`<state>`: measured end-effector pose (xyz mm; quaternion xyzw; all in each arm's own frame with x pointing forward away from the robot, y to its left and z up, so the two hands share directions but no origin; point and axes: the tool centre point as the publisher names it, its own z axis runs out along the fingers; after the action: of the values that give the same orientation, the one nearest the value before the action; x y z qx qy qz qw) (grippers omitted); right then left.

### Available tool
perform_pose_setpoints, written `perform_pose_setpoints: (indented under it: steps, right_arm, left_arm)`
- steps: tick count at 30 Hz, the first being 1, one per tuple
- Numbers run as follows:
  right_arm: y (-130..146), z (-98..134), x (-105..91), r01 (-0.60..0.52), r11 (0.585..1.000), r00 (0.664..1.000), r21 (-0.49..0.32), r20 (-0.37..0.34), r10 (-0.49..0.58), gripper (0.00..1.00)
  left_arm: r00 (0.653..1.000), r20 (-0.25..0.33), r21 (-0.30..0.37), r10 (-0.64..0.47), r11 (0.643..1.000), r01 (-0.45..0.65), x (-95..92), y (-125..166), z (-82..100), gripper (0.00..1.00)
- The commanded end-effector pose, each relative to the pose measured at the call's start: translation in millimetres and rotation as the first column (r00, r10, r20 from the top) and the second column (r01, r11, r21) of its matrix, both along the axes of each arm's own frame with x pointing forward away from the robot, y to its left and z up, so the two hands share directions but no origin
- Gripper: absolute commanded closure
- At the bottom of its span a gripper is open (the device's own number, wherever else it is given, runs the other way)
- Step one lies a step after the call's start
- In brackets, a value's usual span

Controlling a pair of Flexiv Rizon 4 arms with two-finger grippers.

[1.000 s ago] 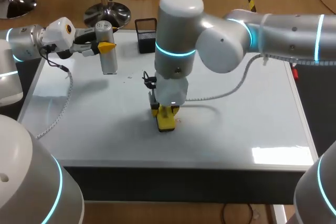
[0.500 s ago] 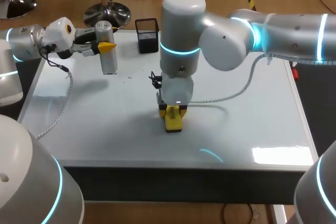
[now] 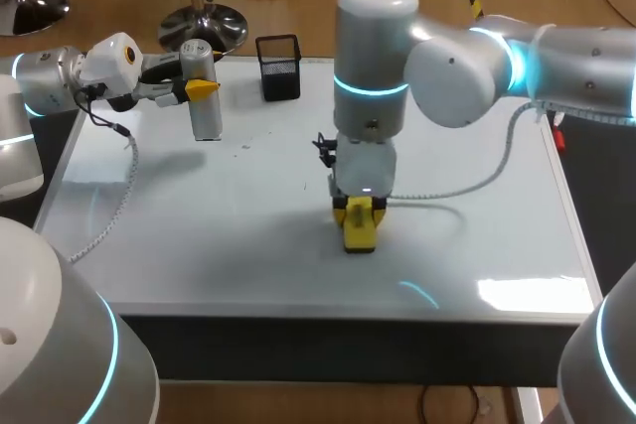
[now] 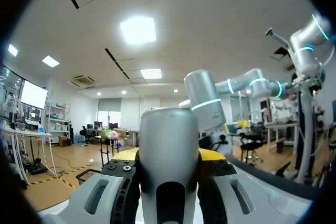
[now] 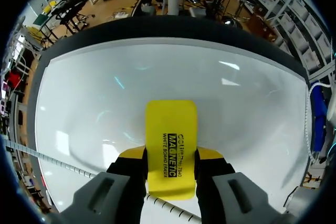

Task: Pick up the inspection probe, press it on each red-marked spot on the whiteboard one by one, put down the probe, pick up the eraser, and wipe off all the red marks.

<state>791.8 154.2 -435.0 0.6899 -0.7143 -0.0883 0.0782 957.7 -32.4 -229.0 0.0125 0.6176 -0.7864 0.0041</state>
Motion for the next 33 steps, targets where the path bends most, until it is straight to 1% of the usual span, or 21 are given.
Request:
perform_pose_setpoints:
  steps: [1,3,6,8,13,15,19,24,25,33]
  right_arm:
    - [-28.7,-36.3,-10.0,0.011,1.000,1.000,0.008,0.010,-0.011,1.00]
    - [-32.9,-33.0,-11.7,0.020,1.000,1.000,0.006,0.018,-0.021,1.00]
    - [-35.7,-23.5,-15.6,0.029,1.000,0.998,0.007,0.049,-0.029,1.00]
    - [-35.3,-12.9,-18.3,0.023,1.000,0.997,0.017,0.071,-0.024,1.00]
    - [-38.5,24.9,-19.3,0.008,0.999,0.994,0.050,0.112,-0.014,1.00]
    - [-40.4,38.0,-18.5,-0.008,0.998,0.993,0.062,0.114,0.001,1.00]
    - [-46.2,55.5,-15.8,-0.010,0.999,0.990,0.052,0.138,0.003,1.00]
    - [-52.6,62.8,-7.2,0.027,0.999,0.983,0.041,0.183,-0.035,1.00]
    - [-52.9,65.9,-7.1,0.034,0.999,0.979,0.039,0.202,-0.041,1.00]
    - [-52.9,65.9,-7.1,0.034,0.999,0.979,0.039,0.202,-0.041,1.00]
  left_arm:
    - [1.000,0.002,0.001,0.002,1.000,-0.002,-0.8,-0.3,1.1,1.00]
    - [1.000,0.002,0.001,0.002,1.000,-0.002,-0.8,-0.3,1.1,1.00]
    - [1.000,0.002,0.001,0.002,1.000,-0.002,-0.8,-0.3,1.1,1.00]
    - [1.000,0.002,0.001,0.002,1.000,-0.002,-0.8,-0.3,1.1,1.00]
    - [1.000,0.002,0.001,0.002,1.000,-0.002,-0.8,-0.3,1.1,1.00]
    - [1.000,0.002,0.001,0.002,1.000,-0.002,-0.8,-0.3,1.1,1.00]
    - [1.000,0.002,0.001,0.002,1.000,-0.002,-0.8,-0.3,1.1,1.00]
    - [1.000,0.002,0.001,0.002,1.000,-0.002,-0.8,-0.3,1.1,1.00]
    - [1.000,0.002,0.001,0.002,1.000,-0.002,-0.8,-0.3,1.1,1.00]
    - [1.000,0.002,0.001,0.002,1.000,-0.002,-0.8,-0.3,1.1,1.00]
